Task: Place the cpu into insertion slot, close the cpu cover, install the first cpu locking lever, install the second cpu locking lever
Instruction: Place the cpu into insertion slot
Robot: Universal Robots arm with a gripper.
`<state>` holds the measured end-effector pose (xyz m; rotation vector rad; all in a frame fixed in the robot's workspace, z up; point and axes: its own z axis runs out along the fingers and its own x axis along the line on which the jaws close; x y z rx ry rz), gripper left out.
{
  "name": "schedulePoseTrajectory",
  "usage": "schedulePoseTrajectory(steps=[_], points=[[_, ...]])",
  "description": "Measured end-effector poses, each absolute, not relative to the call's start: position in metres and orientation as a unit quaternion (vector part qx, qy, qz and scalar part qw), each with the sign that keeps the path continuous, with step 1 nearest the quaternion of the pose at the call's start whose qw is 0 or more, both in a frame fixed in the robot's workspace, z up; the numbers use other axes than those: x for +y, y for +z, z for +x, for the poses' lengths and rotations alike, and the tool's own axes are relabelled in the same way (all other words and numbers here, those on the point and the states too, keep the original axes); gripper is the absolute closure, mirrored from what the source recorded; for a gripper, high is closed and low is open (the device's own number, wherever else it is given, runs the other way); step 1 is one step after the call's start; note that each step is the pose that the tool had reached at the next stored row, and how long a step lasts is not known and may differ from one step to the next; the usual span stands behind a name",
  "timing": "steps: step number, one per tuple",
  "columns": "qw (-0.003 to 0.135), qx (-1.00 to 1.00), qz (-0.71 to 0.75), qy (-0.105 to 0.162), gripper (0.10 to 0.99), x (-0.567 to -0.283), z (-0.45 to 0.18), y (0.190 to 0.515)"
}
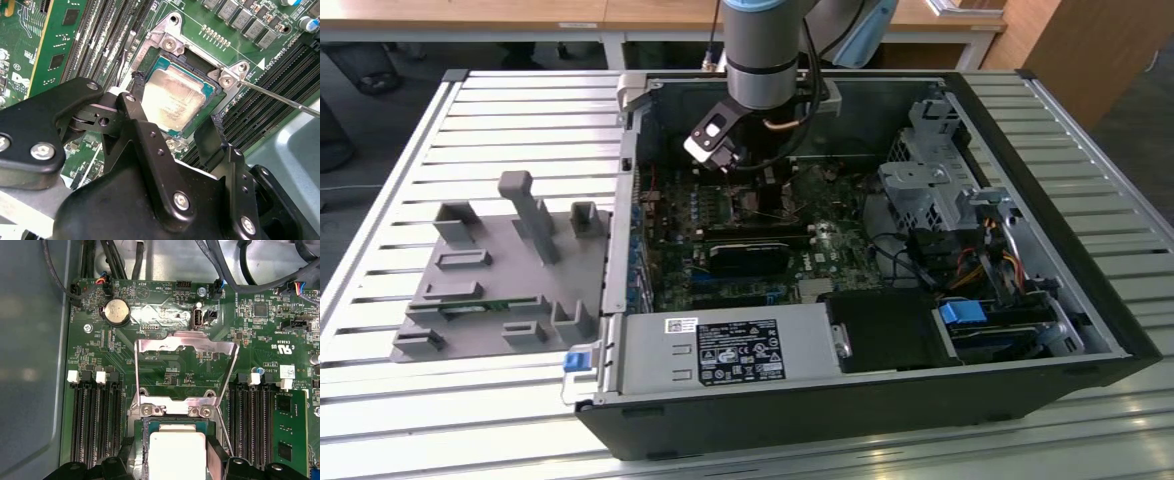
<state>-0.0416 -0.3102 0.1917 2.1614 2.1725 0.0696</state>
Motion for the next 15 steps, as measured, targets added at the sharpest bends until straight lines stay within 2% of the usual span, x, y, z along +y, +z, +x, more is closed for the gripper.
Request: schedulePoseTrajectory(steps=[15], points=[[0.039, 0.708, 0.705, 0.022, 0.416, -0.3101, -0.0410, 0.1925]])
